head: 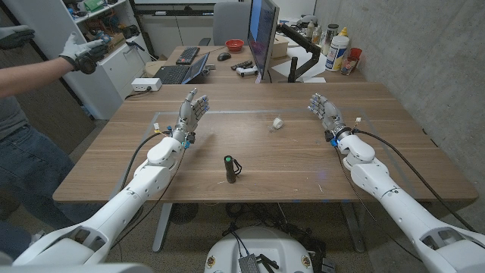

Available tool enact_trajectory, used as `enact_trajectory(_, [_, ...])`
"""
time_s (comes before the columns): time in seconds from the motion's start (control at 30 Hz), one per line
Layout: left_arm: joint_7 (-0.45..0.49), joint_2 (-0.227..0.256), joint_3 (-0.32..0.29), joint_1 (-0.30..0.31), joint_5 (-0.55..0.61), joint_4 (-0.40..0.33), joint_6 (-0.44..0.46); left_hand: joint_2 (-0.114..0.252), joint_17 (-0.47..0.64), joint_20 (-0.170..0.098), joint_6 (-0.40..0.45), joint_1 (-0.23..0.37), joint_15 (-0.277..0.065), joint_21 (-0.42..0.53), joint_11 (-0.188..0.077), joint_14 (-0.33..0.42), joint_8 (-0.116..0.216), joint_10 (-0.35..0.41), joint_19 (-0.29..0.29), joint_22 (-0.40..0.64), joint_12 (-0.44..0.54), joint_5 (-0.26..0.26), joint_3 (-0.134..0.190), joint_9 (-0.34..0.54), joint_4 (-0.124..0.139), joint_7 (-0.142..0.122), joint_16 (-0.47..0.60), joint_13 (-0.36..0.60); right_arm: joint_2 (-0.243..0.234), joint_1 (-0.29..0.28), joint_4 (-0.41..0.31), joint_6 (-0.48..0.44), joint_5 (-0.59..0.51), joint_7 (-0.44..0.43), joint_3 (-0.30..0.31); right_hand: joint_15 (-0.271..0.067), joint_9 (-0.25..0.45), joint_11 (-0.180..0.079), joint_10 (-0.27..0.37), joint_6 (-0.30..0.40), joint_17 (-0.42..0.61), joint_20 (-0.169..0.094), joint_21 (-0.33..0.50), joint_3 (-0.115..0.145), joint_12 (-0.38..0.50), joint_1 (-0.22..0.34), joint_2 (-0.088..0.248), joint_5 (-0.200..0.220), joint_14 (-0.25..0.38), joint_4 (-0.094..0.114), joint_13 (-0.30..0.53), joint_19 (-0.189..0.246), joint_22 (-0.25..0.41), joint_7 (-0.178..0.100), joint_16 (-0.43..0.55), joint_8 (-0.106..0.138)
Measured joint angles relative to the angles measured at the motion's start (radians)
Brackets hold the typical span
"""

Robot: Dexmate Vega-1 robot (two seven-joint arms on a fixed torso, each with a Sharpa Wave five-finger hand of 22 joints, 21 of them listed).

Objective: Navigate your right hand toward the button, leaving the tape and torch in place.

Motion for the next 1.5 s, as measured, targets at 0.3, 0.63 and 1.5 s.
enact_trajectory(0.3, [-0.002, 0.000, 0.002, -0.003, 0.001, 0.001, 0.002, 0.000, 0.000, 0.000, 0.000, 0.000, 0.000, 0.000, 0.000, 0.000, 0.000, 0.000, 0.000, 0.000, 0.000, 0.004, 0.000, 0.000, 0.000, 0.000, 0.000, 0.000, 0.194, -0.010, -0.005, -0.070, -0.274, 0.178, 0.222, 0.000, 0.000, 0.000, 0.000, 0.000, 0.000, 0.000, 0.000, 0.000, 0.000, 0.006, -0.006, 0.000, 0.000, 0.000, 0.000, 0.000, 0.000, 0.000, 0.000, 0.000])
enact_trajectory(0.63, [-0.003, 0.004, 0.003, -0.003, 0.001, -0.002, 0.006, 0.000, 0.000, 0.000, 0.000, 0.000, 0.000, 0.000, 0.000, 0.000, 0.000, 0.000, 0.000, 0.000, 0.000, 0.004, 0.000, 0.000, 0.000, 0.000, 0.000, 0.000, 0.427, 0.007, -0.020, -0.102, -0.478, 0.315, 0.484, 0.000, 0.000, 0.000, 0.000, -0.001, 0.000, 0.000, 0.000, 0.000, 0.000, 0.006, -0.006, 0.000, 0.000, 0.000, 0.000, 0.000, 0.000, 0.000, 0.000, 0.000])
enact_trajectory(1.5, [-0.011, 0.017, 0.004, 0.005, -0.002, -0.010, 0.010, 0.000, 0.000, 0.000, 0.000, 0.000, 0.000, -0.005, 0.000, 0.000, 0.000, 0.000, 0.000, 0.000, 0.000, 0.015, -0.016, 0.000, 0.001, 0.000, 0.000, 0.000, 0.595, 0.052, -0.019, -0.108, -0.656, 0.442, 0.674, 0.004, 0.000, 0.000, 0.000, 0.005, 0.000, 0.000, -0.012, -0.006, 0.000, 0.012, -0.001, 0.008, 0.003, 0.000, 0.000, 0.000, 0.000, -0.006, 0.000, 0.000])
